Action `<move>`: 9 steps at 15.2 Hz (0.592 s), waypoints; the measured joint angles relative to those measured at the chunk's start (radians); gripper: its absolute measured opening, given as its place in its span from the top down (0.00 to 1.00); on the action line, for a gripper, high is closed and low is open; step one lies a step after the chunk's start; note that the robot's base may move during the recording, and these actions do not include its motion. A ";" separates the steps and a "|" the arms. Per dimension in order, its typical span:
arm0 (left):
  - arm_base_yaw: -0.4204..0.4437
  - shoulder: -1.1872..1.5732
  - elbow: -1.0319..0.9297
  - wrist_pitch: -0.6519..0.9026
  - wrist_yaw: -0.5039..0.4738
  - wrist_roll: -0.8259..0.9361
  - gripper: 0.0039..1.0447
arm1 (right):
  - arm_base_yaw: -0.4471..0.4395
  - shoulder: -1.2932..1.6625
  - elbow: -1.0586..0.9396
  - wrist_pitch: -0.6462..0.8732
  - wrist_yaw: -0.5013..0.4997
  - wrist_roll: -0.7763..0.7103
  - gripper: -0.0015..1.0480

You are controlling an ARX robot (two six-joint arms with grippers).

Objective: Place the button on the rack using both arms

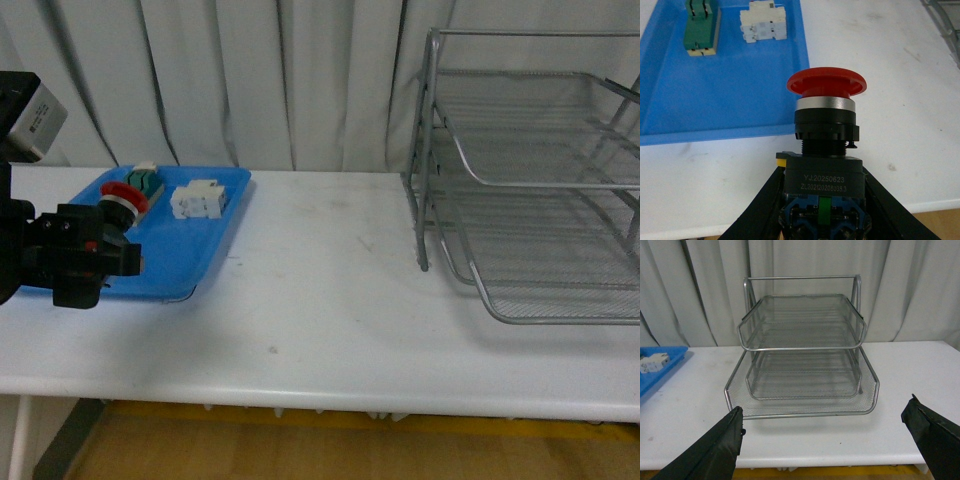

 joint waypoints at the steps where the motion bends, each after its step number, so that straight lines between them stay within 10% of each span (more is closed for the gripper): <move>1: -0.009 0.003 0.000 0.006 0.005 -0.012 0.66 | 0.000 0.000 0.000 0.000 0.000 0.000 0.06; 9: 0.009 -0.002 -0.004 0.006 0.020 -0.019 0.66 | 0.000 0.000 0.000 0.000 0.000 0.000 0.06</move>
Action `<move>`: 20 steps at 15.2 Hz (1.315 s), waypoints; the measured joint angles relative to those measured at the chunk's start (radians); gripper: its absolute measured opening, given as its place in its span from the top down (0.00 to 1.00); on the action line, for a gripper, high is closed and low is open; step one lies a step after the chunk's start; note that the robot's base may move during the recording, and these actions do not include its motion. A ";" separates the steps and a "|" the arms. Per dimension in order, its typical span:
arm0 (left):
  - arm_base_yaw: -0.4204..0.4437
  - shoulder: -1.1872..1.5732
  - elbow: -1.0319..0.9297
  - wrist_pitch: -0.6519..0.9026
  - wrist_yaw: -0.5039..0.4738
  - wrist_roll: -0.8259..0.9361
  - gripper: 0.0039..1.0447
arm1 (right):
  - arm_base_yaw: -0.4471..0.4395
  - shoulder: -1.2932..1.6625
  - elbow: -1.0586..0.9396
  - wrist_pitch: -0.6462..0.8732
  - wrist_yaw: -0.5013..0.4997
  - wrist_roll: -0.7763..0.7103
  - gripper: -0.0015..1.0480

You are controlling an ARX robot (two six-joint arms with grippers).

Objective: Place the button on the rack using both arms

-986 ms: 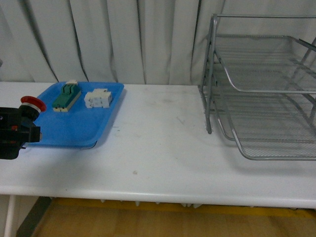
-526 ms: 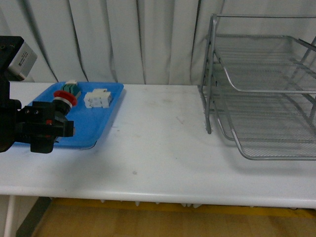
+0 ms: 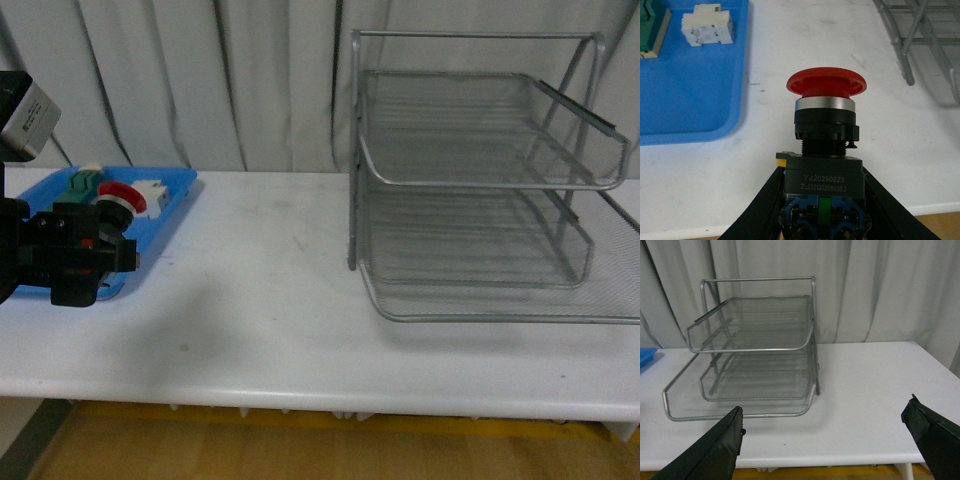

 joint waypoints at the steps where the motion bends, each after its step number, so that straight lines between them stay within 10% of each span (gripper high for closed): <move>1: 0.000 -0.003 0.000 0.002 0.000 0.000 0.66 | 0.000 0.000 0.000 -0.001 0.000 0.000 0.06; 5: -0.005 -0.012 -0.005 -0.010 -0.006 0.000 0.66 | 0.000 0.000 0.000 0.001 0.000 0.000 0.06; 15: -0.407 0.283 0.406 -0.123 -0.018 -0.026 0.66 | 0.000 0.000 0.000 0.000 0.003 0.000 0.06; 20: -0.428 0.407 0.513 -0.214 -0.029 -0.010 0.66 | 0.000 0.000 0.000 0.000 0.003 0.000 0.06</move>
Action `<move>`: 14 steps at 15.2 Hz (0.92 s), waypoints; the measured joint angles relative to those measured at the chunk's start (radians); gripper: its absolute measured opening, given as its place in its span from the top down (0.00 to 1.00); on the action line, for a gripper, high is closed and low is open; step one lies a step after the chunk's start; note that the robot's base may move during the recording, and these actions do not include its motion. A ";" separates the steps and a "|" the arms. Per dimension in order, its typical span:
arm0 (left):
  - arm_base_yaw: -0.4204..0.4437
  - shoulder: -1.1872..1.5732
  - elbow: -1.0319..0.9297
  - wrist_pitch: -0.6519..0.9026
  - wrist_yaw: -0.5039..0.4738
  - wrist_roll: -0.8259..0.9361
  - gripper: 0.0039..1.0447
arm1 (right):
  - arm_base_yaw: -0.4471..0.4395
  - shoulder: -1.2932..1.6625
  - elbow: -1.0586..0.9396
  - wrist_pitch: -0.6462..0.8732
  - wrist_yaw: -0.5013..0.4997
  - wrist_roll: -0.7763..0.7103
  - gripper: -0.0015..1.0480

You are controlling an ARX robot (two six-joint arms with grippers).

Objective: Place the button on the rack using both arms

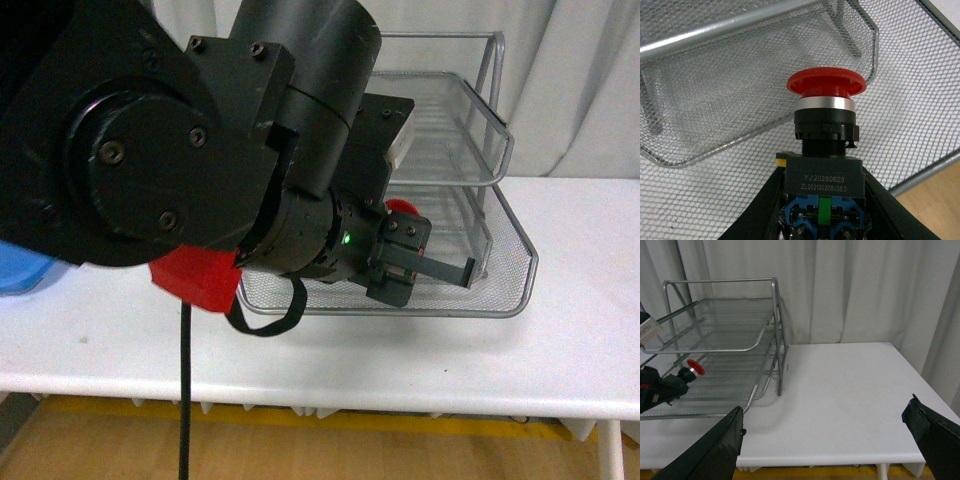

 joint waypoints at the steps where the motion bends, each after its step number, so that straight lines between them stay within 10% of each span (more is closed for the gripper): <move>1: 0.003 0.016 0.030 -0.014 0.000 0.003 0.66 | 0.000 0.000 0.000 0.000 0.000 0.000 0.06; 14: 0.035 0.280 0.494 -0.309 -0.014 0.005 0.55 | 0.000 0.000 0.000 0.000 0.000 0.000 0.06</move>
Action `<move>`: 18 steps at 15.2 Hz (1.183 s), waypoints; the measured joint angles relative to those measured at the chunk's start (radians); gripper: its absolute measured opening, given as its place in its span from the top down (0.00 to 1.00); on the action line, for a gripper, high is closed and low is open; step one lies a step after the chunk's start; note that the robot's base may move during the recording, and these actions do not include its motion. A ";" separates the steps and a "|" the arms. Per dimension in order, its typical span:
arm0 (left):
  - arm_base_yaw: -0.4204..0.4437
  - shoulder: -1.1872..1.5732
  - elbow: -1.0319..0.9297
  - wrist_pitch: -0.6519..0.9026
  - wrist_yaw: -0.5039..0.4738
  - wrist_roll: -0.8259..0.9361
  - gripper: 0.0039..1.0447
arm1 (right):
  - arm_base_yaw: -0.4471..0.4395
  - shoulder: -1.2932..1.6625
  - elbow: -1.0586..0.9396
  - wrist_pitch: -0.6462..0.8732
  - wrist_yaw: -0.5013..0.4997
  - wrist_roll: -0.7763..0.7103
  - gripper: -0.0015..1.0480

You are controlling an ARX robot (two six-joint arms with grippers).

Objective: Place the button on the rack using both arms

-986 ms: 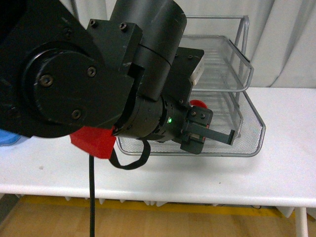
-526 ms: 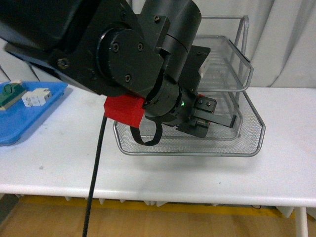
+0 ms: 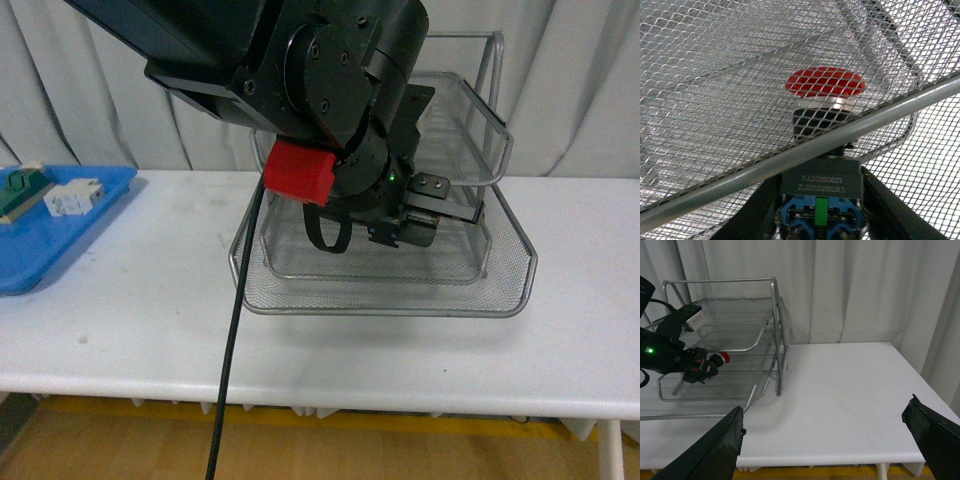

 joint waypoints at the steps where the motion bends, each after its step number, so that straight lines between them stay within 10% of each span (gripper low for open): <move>1: 0.000 0.003 0.009 -0.008 0.003 -0.009 0.49 | 0.000 0.000 0.000 0.000 0.000 0.000 0.06; 4: -0.001 -0.053 -0.050 0.052 0.029 -0.042 0.05 | 0.000 0.000 0.000 0.000 0.000 0.000 0.06; 13: -0.024 -0.602 -0.694 0.371 -0.008 -0.013 0.06 | 0.000 0.000 0.000 0.000 0.000 0.000 0.06; 16: 0.071 -0.773 -1.057 0.924 -0.359 0.014 0.34 | 0.000 0.000 0.000 -0.001 -0.003 0.000 0.06; 18: 0.265 -1.046 -1.277 0.958 -0.245 0.013 0.60 | 0.000 0.000 0.000 0.001 -0.003 0.000 0.06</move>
